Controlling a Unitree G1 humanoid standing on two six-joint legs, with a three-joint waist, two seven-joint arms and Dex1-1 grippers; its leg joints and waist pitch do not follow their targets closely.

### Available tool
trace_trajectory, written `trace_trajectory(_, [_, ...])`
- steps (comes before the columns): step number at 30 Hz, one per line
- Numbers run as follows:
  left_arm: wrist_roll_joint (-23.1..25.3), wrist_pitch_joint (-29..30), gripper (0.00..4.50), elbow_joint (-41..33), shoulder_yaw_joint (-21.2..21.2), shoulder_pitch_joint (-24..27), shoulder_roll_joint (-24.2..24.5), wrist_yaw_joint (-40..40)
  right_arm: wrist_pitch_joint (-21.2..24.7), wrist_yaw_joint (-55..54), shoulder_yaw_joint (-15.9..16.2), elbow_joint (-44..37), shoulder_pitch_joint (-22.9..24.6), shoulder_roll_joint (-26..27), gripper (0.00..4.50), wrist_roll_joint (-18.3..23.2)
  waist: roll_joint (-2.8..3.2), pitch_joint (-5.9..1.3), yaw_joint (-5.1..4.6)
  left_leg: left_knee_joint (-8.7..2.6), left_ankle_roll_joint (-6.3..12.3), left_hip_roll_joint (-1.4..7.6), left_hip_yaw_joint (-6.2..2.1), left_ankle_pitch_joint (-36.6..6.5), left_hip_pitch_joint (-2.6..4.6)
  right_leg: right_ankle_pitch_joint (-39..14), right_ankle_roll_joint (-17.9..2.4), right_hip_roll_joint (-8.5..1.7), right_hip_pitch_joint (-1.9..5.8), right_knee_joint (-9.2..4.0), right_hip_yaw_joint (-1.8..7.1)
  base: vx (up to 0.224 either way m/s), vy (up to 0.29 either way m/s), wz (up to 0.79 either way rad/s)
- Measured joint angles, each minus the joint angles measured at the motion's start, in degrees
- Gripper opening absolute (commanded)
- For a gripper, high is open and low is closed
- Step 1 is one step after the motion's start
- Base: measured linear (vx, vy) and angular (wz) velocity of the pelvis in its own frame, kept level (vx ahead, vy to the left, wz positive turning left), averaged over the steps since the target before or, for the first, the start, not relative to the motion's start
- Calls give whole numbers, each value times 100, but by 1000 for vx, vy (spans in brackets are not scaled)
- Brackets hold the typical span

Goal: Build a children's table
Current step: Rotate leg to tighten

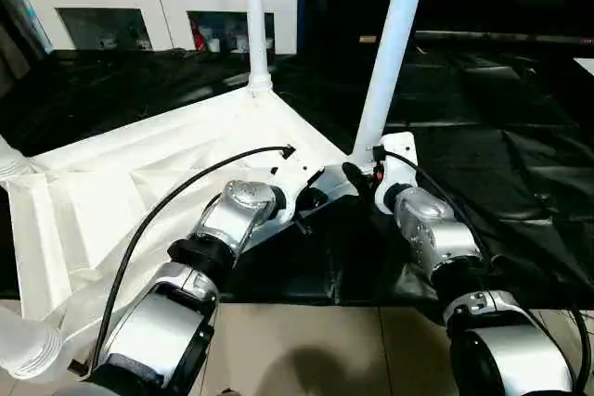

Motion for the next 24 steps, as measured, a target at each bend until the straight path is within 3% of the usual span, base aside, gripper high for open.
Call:
trace_trajectory(3, [21,-124,0,-2,-23,1,116,-230,0,662,24,-27,36,-217,387,87,-1,4,-7,-2,1,0,0,1,-9,0,0,1,-12,0,0,0,0,0])
trace_trajectory(5, [20,-152,0,-4,-26,2,146,-325,0,918,46,-41,39,-301,391,116,1,5,-9,-6,3,1,0,2,-12,-1,1,2,-18,0,0,0,0,0])
trace_trajectory(10, [-132,-445,0,-396,-141,297,716,-1447,34,2852,734,-811,441,-1350,394,100,6,10,23,-10,35,2,2,19,-27,-9,6,6,-28,-12,-3,0,0,0])
trace_trajectory(13, [-303,-487,0,-733,-266,503,1049,-2368,35,3564,955,-1099,454,-1563,394,97,10,10,46,-11,35,6,2,19,-28,-11,3,6,-30,-10,-9,0,0,0])
trace_trajectory(15, [-345,-488,0,-920,-337,592,1168,-2753,35,3907,1075,-1226,509,-1669,394,89,13,12,130,-10,33,6,8,18,-29,-12,2,2,-27,-10,-9,0,0,0])
trace_trajectory(17, [-351,-498,0,-986,-387,612,1236,-2915,40,4247,1153,-1377,606,-1753,394,99,13,12,189,-5,23,7,19,12,-31,-11,2,-5,-25,-11,-8,0,0,0])
trace_trajectory(23, [-354,-488,0,-1051,-399,654,1284,-3066,148,4714,1401,-1667,784,-1994,394,126,13,12,184,0,23,7,30,12,-30,-7,0,-8,-25,-10,-1,0,0,0])
trace_trajectory(24, [-354,-478,0,-1093,-400,678,1304,-3110,149,4764,1419,-1707,803,-2016,377,118,13,12,182,-2,24,9,30,12,-28,-7,0,-7,-25,-10,-1,0,0,0])
